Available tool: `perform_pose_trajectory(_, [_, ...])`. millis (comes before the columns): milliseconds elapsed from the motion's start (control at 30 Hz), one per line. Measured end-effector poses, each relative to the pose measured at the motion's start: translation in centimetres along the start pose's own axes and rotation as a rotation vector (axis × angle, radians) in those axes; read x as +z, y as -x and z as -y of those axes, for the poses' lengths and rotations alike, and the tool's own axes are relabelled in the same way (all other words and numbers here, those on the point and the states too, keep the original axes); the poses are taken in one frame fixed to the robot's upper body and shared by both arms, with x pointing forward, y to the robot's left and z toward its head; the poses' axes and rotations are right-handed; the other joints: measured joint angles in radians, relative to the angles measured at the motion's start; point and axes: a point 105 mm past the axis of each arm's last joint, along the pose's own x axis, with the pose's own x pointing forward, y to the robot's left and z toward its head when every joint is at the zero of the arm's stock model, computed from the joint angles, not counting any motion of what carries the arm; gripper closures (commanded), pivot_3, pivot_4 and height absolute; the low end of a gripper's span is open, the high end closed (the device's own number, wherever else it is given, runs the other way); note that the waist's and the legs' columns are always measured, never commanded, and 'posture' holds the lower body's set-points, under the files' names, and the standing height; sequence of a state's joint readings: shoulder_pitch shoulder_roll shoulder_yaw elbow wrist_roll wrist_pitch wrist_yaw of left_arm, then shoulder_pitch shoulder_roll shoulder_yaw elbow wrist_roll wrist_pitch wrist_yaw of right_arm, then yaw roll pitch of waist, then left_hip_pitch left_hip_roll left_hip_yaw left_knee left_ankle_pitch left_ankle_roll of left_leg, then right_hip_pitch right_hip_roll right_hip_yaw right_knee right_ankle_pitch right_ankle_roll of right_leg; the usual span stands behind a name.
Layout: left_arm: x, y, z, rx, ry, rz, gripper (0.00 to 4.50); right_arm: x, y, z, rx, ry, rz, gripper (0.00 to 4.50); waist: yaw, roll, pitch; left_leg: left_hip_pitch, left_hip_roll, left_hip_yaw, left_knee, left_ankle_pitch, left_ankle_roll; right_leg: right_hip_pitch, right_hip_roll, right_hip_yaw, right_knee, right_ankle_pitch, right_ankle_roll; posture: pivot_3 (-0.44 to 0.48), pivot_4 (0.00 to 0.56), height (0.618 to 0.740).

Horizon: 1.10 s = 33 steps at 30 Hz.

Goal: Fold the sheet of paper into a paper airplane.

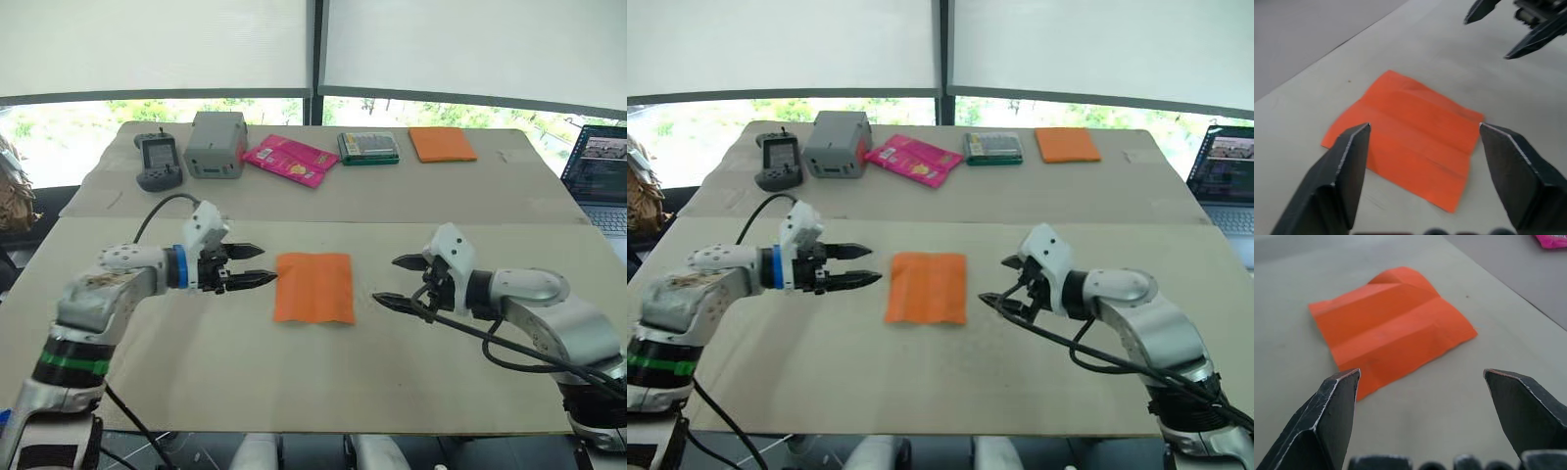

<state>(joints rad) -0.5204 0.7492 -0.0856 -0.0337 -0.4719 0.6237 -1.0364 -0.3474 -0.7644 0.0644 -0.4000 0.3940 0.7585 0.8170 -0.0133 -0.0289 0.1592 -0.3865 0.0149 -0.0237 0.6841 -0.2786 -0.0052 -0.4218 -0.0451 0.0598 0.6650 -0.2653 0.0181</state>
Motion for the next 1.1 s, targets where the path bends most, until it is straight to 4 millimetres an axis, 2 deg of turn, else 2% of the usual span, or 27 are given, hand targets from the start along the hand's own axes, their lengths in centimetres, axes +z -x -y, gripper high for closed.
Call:
perform_pose_trajectory(200, [-2.4,-2.7,0.1,-0.04,-0.026,-0.068,4.27,-1.1,0.0,0.9,-0.107,0.003,-0.05,0.0,-0.001,0.0,0.0,-0.002,0.0,0.0,0.001,0.0,0.0,-0.001,0.0,0.0,0.0,0.0,0.0,0.0,0.15,0.74])
perform_pose_trajectory(233, [-2.8,-3.1,0.2,-0.045,-0.036,-0.08,4.46,-1.5,-0.1,1.0,-0.125,0.002,-0.061,0.0,0.0,0.0,0.0,-0.001,0.0,0.0,0.001,0.0,0.0,-0.001,0.0,0.0,0.0,0.0,0.0,0.0,0.15,0.74])
perform_pose_trajectory(367, [-4.5,-4.4,0.6,-0.063,-0.067,-0.138,4.46,-2.6,-0.9,0.7,-0.146,-0.021,-0.085,0.0,-0.001,0.0,0.0,-0.002,0.0,0.0,0.002,0.0,0.0,-0.001,0.0,0.0,0.001,0.0,0.0,0.0,0.15,0.74])
perform_pose_trajectory(567, [-5.0,-5.4,0.7,-0.034,-0.096,-0.172,4.46,-3.1,-1.8,1.4,-0.182,-0.055,-0.089,0.0,-0.001,0.0,0.0,-0.001,0.0,0.0,0.002,0.0,0.0,-0.001,0.0,0.0,0.001,0.0,0.001,0.0,0.15,0.74])
perform_pose_trajectory(667, [-5.1,-5.4,0.9,-0.025,-0.097,-0.176,4.5,-2.8,-2.3,1.1,-0.151,-0.048,-0.079,0.86,-0.001,0.0,0.0,-0.001,0.0,0.0,0.002,0.0,0.0,0.0,0.0,0.0,0.001,0.0,0.001,0.0,0.15,0.74])
perform_pose_trajectory(833, [-5.4,-5.3,1.3,-0.017,-0.097,-0.173,4.5,-2.5,-3.0,1.2,-0.11,0.013,-0.086,2.64,-0.001,0.0,0.0,0.0,0.0,0.0,0.002,0.0,0.0,0.0,0.0,0.0,0.001,0.0,0.001,0.0,0.15,0.74])
perform_pose_trajectory(1000, [-5.4,-5.4,1.6,-0.009,-0.112,-0.175,4.5,-3.1,-4.8,1.6,-0.065,0.093,-0.124,4.37,-0.002,0.0,0.0,0.001,0.0,0.0,0.002,0.0,0.0,0.001,0.0,0.001,0.002,0.0,0.001,0.0,0.15,0.74])
perform_pose_trajectory(1100, [-5.4,-5.4,1.6,-0.003,-0.111,-0.176,4.5,-3.0,-6.2,1.5,-0.03,0.117,-0.112,4.44,-0.002,0.0,0.0,0.001,0.0,0.0,0.002,0.0,0.0,0.001,0.0,0.001,0.002,0.001,0.001,0.0,0.15,0.74])
